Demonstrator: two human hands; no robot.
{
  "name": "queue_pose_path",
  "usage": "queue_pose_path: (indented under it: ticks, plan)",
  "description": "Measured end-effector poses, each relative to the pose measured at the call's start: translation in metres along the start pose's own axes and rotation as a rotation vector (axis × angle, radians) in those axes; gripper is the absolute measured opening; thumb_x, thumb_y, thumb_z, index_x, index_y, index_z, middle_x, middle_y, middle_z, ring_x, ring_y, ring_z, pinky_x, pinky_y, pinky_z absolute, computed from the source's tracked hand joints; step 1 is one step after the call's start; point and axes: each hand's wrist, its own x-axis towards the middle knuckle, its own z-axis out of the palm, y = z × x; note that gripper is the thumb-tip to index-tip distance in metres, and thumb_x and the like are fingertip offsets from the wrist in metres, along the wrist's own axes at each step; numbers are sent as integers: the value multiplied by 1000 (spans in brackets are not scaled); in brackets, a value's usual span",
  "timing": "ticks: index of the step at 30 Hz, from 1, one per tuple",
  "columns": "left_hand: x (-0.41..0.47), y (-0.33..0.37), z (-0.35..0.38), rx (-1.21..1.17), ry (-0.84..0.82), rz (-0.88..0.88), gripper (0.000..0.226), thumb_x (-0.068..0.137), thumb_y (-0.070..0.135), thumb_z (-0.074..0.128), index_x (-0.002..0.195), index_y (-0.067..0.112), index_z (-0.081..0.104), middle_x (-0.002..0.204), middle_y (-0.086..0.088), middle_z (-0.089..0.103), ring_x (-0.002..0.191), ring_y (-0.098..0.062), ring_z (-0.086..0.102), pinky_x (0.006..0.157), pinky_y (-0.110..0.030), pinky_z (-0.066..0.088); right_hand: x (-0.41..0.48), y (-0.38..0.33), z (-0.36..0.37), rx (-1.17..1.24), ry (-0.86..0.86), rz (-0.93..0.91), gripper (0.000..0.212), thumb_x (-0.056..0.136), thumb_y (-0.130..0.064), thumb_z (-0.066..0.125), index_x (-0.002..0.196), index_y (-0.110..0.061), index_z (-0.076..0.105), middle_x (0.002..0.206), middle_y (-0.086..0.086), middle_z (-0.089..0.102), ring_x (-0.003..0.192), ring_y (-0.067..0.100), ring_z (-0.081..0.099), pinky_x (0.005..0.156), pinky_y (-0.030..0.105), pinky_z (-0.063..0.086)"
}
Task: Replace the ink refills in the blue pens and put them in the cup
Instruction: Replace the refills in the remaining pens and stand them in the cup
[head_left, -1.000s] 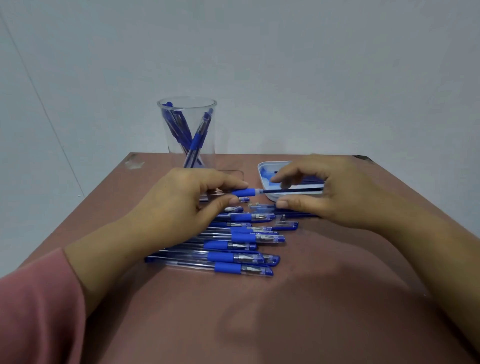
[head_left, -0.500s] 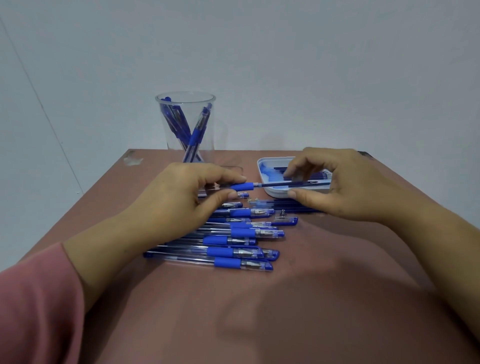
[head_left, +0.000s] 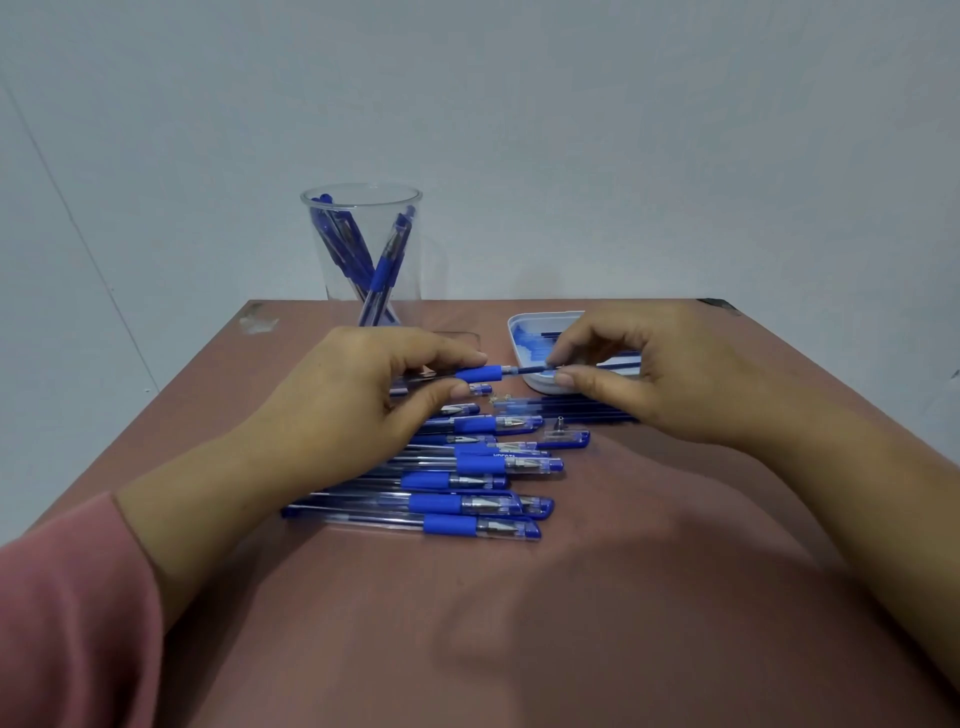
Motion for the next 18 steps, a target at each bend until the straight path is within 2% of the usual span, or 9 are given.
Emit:
queue_pose_path:
  ticks: [4, 10, 13, 18]
  plan:
    - [-1, 1, 1, -10, -4, 12, 29, 85, 34, 64, 113, 34, 69, 92, 39, 55, 89, 15, 58, 73, 1, 39, 2, 0, 10, 9, -21, -59, 27, 87, -22, 68, 97, -47, 63, 91, -15, 68, 87, 2, 62, 78, 9, 43]
    - [0, -1, 0, -11, 9, -6, 29, 85, 30, 66, 114, 34, 69, 93, 38, 55, 88, 21, 54, 74, 2, 37, 1, 16, -1, -117, -156, 48, 33, 87, -24, 68, 94, -55, 58, 90, -24, 61, 91, 0, 55, 77, 10, 39]
    - [0, -1, 0, -6, 0, -10, 29, 85, 30, 66, 114, 36, 68, 93, 39, 55, 90, 19, 55, 77, 1, 39, 2, 19, 2, -142, -258, 88, 22, 88, -25, 67, 93, -47, 68, 91, -17, 60, 89, 2, 55, 77, 18, 43]
    - [0, -1, 0, -3, 0, -8, 29, 85, 29, 67, 114, 35, 68, 93, 39, 55, 90, 20, 55, 77, 2, 39, 5, 21, 6, -197, -300, 85, 17, 88, -28, 68, 102, -37, 72, 89, -14, 57, 87, -1, 54, 75, 13, 40]
